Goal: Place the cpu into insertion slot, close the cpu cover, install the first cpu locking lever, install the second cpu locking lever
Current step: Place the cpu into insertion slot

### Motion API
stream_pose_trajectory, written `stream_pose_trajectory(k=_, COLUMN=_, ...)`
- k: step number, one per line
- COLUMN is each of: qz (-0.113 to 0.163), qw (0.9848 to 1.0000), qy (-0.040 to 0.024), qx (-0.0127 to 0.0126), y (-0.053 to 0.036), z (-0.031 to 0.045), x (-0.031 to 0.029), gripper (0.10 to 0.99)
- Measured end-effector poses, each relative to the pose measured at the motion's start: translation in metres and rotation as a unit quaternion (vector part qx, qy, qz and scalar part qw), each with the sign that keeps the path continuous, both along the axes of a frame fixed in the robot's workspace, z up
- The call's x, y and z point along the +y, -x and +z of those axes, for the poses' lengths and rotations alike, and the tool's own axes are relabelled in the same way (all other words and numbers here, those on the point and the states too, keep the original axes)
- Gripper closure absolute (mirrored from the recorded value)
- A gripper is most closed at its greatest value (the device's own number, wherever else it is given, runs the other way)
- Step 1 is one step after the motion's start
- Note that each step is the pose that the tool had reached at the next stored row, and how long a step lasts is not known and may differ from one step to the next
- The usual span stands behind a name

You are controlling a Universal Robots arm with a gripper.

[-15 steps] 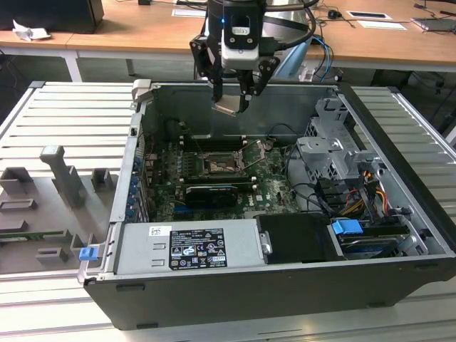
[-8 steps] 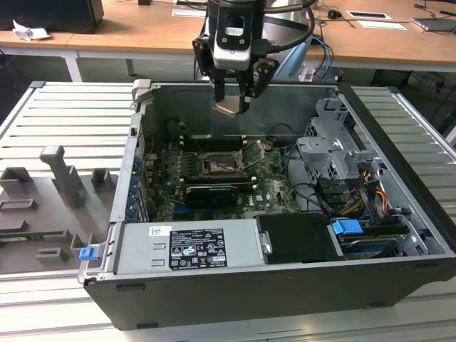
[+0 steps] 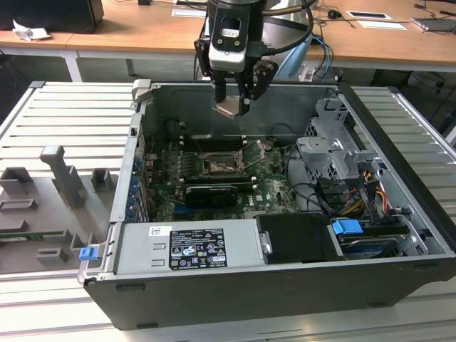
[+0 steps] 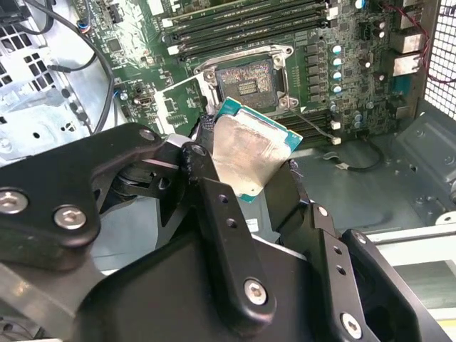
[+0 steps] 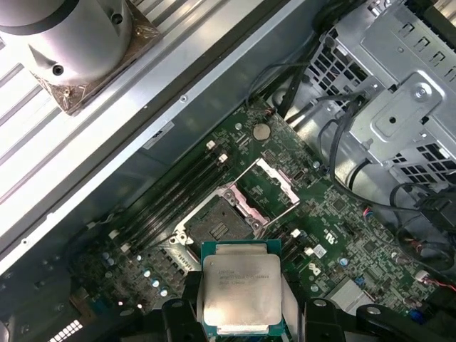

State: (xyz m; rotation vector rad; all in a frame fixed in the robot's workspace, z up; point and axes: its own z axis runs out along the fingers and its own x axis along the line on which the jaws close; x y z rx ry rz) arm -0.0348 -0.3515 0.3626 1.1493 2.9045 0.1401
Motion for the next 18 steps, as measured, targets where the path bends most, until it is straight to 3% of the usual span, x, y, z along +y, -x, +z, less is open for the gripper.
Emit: stream_pose_trajectory(k=18, qz=-0.020, qw=0.9998, qy=-0.0001, qx=0.0000, y=0.0001, z=-0.0029, x=0.0000, gripper=0.557)
